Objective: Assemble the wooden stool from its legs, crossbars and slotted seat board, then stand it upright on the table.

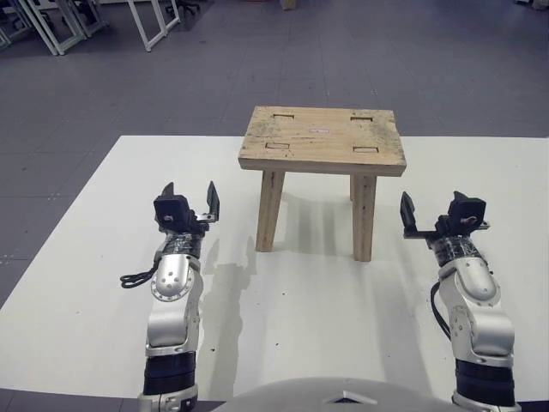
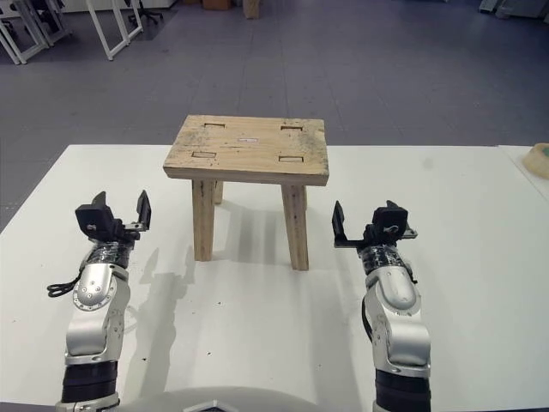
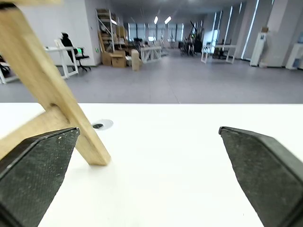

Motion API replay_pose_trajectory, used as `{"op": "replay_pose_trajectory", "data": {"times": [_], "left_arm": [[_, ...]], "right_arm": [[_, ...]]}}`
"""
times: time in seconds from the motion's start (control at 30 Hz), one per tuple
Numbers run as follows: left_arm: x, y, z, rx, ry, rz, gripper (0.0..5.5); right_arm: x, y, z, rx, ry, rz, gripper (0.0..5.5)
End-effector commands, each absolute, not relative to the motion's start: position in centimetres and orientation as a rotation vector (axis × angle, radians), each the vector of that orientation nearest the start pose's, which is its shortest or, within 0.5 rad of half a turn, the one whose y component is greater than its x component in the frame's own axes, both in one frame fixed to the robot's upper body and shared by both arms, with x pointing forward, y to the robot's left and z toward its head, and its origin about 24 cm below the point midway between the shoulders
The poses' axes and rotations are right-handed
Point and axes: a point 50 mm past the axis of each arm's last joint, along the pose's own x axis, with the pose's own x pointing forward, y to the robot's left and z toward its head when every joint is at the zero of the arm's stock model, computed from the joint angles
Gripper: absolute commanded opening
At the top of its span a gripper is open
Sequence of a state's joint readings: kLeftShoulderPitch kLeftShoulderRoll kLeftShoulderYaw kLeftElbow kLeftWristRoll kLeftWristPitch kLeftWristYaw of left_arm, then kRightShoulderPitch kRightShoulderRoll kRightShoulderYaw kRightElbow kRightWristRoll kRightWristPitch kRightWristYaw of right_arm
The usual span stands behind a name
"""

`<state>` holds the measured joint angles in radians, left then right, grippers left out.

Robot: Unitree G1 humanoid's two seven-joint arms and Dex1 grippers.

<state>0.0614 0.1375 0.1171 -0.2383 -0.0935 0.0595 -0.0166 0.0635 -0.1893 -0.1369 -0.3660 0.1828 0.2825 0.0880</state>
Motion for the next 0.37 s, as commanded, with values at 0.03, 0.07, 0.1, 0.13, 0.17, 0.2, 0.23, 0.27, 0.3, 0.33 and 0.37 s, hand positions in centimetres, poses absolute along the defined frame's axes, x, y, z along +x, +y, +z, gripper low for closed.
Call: {"op": "replay_pose_trajectory", "data": {"times": [0.03, 0.07, 0.1, 0.13, 0.17, 0.2, 0.23, 0.27, 0.3, 0.33, 0.37], "left_arm": [[23.02, 18.19, 7.69, 0.066, -0.119, 0.001, 4.03], [22.95, 17.77, 7.76, 0.063, -0.12, -0.012, 4.03], [22.9, 17.47, 7.89, 0.06, -0.124, -0.021, 4.03], [22.83, 17.31, 7.95, 0.059, -0.127, -0.025, 4.03], [22.72, 17.22, 7.96, 0.058, -0.125, -0.031, 4.03], [22.58, 17.2, 7.96, 0.06, -0.122, -0.035, 4.03], [22.48, 17.21, 7.96, 0.064, -0.119, -0.038, 4.03], [22.43, 17.27, 7.99, 0.066, -0.118, -0.037, 4.03], [22.45, 17.31, 8.01, 0.071, -0.118, -0.035, 4.03], [22.49, 17.32, 8.0, 0.076, -0.117, -0.036, 4.03], [22.42, 17.35, 7.94, 0.082, -0.116, -0.035, 4.03]], "right_arm": [[22.8, -19.75, 8.32, -0.036, 0.002, 0.017, 5.47], [22.77, -19.65, 8.36, -0.032, 0.002, 0.018, 5.47], [22.8, -19.55, 8.5, -0.025, -0.001, 0.02, 5.47], [22.85, -19.41, 8.6, -0.023, -0.004, 0.023, 5.47], [22.8, -19.3, 8.66, -0.02, -0.005, 0.024, 5.47], [22.73, -19.21, 8.67, -0.019, -0.005, 0.026, 5.47], [22.65, -19.23, 8.64, -0.018, -0.002, 0.02, 5.47], [22.6, -19.26, 8.62, -0.017, 0.0, 0.015, 5.47], [22.55, -19.28, 8.52, -0.018, 0.005, 0.011, 5.47], [22.49, -19.27, 8.41, -0.019, 0.011, 0.009, 5.47], [22.47, -19.18, 8.28, -0.02, 0.016, 0.013, 5.47]]}}
